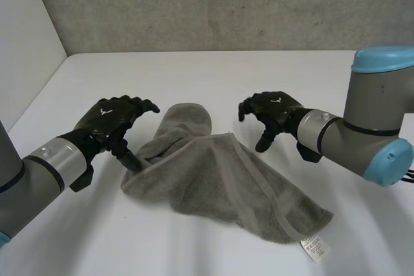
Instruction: Fold the towel.
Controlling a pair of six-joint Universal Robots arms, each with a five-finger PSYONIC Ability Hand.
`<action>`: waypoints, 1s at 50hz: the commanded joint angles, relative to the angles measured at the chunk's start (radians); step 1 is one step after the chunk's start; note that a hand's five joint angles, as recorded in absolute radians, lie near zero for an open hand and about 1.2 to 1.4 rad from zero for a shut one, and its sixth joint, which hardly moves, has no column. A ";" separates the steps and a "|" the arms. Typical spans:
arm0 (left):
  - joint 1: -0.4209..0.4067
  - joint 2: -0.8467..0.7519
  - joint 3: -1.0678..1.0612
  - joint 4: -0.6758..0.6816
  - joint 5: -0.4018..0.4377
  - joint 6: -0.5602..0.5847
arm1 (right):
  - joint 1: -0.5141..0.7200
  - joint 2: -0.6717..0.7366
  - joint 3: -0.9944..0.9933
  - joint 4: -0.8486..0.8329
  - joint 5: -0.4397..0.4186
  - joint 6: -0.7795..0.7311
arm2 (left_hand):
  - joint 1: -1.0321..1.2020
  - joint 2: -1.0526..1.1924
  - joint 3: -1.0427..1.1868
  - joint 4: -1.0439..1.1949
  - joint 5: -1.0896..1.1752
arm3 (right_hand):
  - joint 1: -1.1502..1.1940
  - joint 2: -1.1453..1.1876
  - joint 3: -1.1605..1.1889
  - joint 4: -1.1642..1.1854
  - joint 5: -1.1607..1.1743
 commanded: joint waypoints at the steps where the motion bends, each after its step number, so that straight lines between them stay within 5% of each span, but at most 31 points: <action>1: 0.009 0.012 -0.017 -0.012 -0.001 0.000 | 0.060 0.145 -0.141 -0.033 0.015 0.072 | -0.024 -0.029 -0.011 -0.023 -0.188 | -0.085 -0.084 -0.086 -0.090 -0.065; 23: 0.075 0.006 -0.056 -0.015 0.004 0.005 | 0.121 0.341 -0.320 -0.003 0.012 0.156 | 0.035 0.029 0.047 0.036 -0.130 | 0.144 0.145 0.143 0.139 0.164; 28: 0.075 0.013 -0.056 -0.014 0.004 0.005 | 0.122 0.335 -0.320 0.000 0.009 0.159 | 0.035 0.029 0.047 0.036 -0.130 | 0.499 0.501 0.498 0.495 0.520; 30: 0.074 0.015 -0.055 -0.014 0.004 0.005 | 0.121 0.313 -0.317 0.001 0.006 0.171 | 0.032 0.026 0.044 0.033 -0.132 | 0.864 0.866 0.863 0.860 0.885; 42: 0.061 0.015 -0.044 -0.006 0.004 0.006 | 0.076 0.062 -0.142 -0.013 0.015 0.170 | 0.029 0.023 0.041 0.030 -0.135 | 0.871 0.872 0.870 0.866 0.891; 50: 0.054 -0.013 -0.014 0.005 0.007 0.038 | -0.063 -0.155 0.122 -0.039 0.065 0.006 | 0.026 0.021 0.038 0.027 -0.138 | 0.871 0.872 0.870 0.866 0.891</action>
